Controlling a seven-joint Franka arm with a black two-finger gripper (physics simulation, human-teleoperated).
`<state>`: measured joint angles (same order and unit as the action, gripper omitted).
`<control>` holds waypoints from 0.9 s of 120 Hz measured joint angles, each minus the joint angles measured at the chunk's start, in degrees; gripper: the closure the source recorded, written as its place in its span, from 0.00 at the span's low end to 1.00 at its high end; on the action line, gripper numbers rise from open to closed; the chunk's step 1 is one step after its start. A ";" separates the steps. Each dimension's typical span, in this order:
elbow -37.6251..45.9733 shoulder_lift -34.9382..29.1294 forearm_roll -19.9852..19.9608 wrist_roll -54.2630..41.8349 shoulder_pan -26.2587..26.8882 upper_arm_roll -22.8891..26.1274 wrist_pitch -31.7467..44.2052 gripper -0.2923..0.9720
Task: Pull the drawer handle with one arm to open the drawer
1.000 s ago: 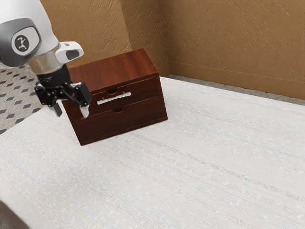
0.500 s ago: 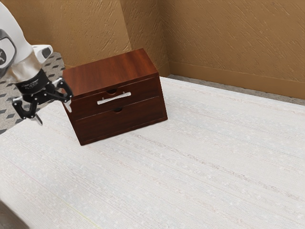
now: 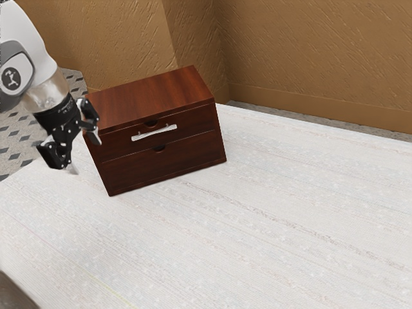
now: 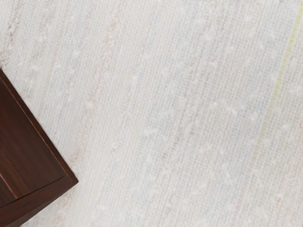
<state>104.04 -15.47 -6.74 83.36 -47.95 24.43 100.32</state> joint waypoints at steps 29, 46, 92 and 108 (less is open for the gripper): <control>-1.18 2.41 -0.32 16.33 -0.87 3.52 4.63 0.28; -5.28 8.24 0.69 24.33 -1.29 4.60 6.34 0.28; -10.80 14.19 6.42 39.63 37.10 -31.54 7.15 0.28; -15.24 19.78 7.08 43.46 36.13 -32.52 7.00 0.28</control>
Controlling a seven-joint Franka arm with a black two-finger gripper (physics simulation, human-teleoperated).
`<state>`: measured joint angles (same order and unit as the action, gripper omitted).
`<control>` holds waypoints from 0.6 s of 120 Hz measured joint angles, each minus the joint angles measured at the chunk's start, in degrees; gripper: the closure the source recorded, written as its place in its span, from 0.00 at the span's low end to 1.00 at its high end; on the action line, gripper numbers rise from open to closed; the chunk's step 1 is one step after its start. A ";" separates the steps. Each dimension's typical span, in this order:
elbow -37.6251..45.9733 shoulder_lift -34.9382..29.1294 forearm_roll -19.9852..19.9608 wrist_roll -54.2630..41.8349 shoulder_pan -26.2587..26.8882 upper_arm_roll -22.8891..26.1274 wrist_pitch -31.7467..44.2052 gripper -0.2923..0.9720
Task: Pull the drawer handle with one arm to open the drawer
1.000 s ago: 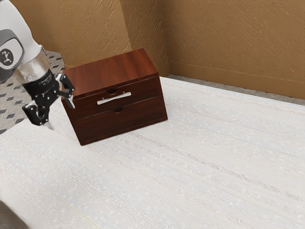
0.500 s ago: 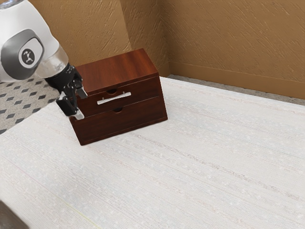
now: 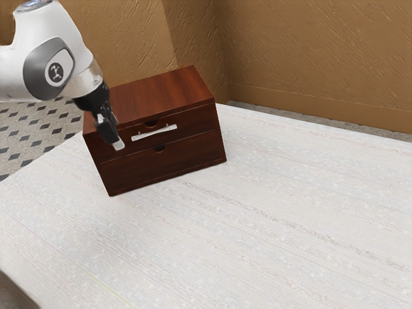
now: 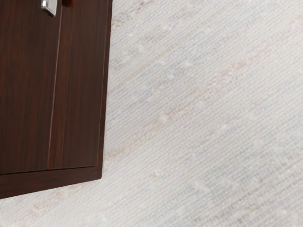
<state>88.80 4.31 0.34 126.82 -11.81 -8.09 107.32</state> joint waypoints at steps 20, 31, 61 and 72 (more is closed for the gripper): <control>-2.10 2.87 5.54 4.49 4.98 0.01 0.31 0.29; -2.46 4.26 7.66 6.59 7.22 -0.25 0.45 0.29; -8.80 10.25 9.22 10.86 11.38 -6.84 0.58 0.30; -9.75 10.95 9.38 11.98 11.27 -7.03 0.59 0.30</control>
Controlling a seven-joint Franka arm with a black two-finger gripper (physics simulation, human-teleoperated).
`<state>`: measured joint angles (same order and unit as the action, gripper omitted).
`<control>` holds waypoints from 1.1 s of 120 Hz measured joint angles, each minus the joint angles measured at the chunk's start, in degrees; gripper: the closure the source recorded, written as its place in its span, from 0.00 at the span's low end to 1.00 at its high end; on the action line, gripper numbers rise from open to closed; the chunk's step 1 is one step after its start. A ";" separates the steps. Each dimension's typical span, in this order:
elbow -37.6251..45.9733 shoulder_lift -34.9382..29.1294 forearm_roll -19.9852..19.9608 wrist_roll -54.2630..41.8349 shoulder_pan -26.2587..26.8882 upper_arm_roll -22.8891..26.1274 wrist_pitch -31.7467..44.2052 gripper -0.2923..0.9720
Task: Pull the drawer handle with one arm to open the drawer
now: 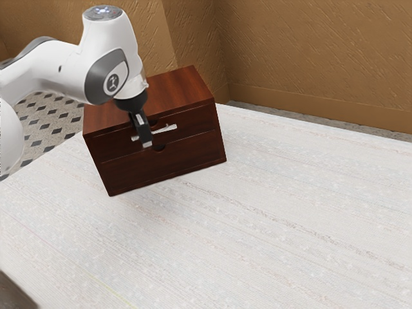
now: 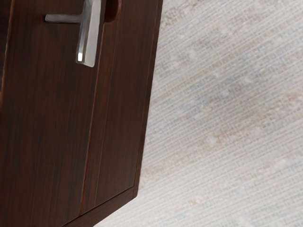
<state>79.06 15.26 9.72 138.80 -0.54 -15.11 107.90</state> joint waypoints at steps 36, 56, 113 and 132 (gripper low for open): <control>-1.39 2.48 0.68 1.45 0.18 0.28 0.07 0.31; -1.32 2.67 1.23 1.16 0.14 0.32 0.56 0.31; -1.17 4.54 1.22 -0.39 -0.13 0.26 2.28 0.34; -1.16 4.73 1.39 -1.70 -0.07 0.26 2.37 0.36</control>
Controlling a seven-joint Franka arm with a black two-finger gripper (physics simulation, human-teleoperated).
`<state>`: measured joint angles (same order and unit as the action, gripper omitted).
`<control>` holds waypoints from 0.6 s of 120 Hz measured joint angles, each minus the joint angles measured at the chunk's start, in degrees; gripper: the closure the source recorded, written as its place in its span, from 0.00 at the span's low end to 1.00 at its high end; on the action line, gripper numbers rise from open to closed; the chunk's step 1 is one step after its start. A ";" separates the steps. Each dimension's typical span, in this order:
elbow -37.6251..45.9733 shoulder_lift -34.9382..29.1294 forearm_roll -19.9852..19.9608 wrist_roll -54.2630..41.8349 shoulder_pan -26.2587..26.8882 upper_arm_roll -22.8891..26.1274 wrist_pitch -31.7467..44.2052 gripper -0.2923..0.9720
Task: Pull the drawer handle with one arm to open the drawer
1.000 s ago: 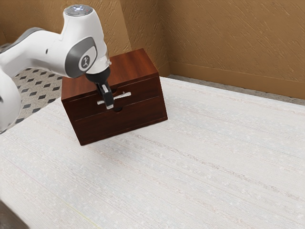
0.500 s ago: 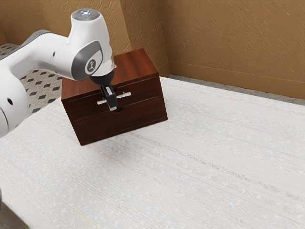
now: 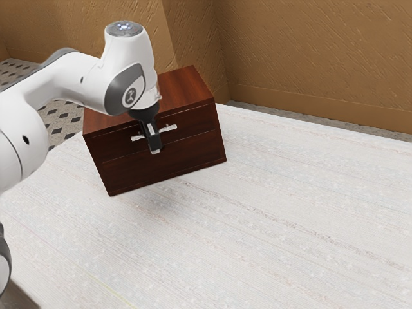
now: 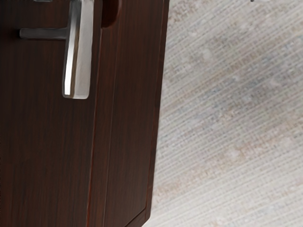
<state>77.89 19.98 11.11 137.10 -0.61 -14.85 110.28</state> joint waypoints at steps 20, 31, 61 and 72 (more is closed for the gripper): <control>-0.02 0.13 0.28 -1.21 0.26 0.15 0.06 0.40; -0.08 0.40 0.52 -1.76 0.36 0.56 0.08 0.41; -0.05 0.45 0.37 -2.85 0.39 0.66 0.11 0.52; 0.13 0.40 0.28 -3.10 0.60 0.66 0.05 0.56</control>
<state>78.02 20.38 11.40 134.00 -0.01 -14.19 110.33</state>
